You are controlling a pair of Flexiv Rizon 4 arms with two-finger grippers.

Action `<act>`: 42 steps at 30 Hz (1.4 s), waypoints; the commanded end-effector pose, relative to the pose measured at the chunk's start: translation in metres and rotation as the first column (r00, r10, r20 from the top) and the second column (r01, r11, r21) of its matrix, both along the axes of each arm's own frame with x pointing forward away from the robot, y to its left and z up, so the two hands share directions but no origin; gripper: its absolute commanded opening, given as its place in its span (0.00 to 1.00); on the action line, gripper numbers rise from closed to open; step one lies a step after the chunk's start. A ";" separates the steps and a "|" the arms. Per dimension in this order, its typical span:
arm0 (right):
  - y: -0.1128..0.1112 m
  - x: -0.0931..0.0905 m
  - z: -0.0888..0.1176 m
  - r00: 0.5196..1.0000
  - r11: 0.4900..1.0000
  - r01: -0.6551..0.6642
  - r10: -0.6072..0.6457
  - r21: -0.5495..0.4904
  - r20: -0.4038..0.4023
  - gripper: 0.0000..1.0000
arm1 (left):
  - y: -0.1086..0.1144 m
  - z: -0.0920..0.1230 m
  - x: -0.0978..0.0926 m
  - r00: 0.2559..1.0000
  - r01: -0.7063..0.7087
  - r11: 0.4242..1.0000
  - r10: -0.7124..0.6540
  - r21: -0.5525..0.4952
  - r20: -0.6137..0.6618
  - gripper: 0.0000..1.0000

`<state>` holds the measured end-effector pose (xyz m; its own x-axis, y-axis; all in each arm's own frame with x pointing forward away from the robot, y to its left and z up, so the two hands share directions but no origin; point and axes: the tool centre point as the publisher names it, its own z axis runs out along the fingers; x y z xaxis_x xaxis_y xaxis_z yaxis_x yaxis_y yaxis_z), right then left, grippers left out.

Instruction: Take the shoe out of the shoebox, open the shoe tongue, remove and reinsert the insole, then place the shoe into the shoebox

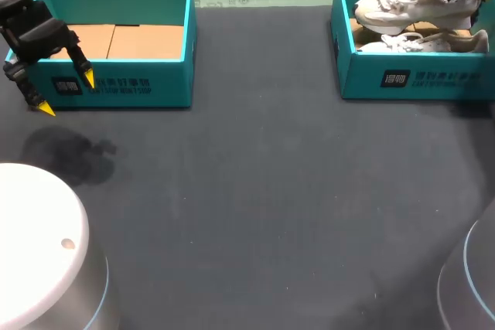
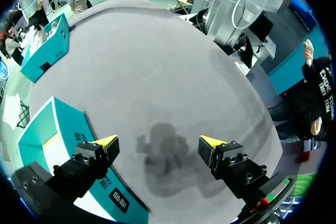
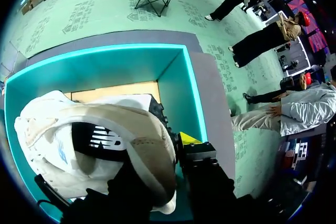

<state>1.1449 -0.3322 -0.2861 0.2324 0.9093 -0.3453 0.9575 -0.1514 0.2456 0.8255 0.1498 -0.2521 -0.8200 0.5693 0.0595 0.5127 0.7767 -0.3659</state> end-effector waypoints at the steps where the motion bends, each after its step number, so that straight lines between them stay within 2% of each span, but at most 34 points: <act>1: -0.002 0.003 -0.007 1.000 1.000 0.014 -0.013 0.011 -0.005 0.00 | 0.000 0.000 0.000 1.000 0.000 1.000 0.000 0.003 0.001 1.00; 9: -0.005 0.008 -0.018 1.000 0.999 0.023 -0.023 0.034 -0.008 0.00 | 0.000 0.000 0.000 1.000 0.000 1.000 0.000 0.003 0.001 1.00; 22: -0.004 0.019 -0.038 0.998 0.998 -0.005 0.009 0.055 -0.068 0.00 | 0.000 0.000 0.000 1.000 0.000 1.000 0.000 0.003 0.001 1.00; 42: 0.005 0.013 -0.075 0.990 0.992 -0.007 0.025 0.126 -0.141 0.00 | 0.000 0.000 0.000 1.000 0.000 1.000 0.000 0.003 0.001 1.00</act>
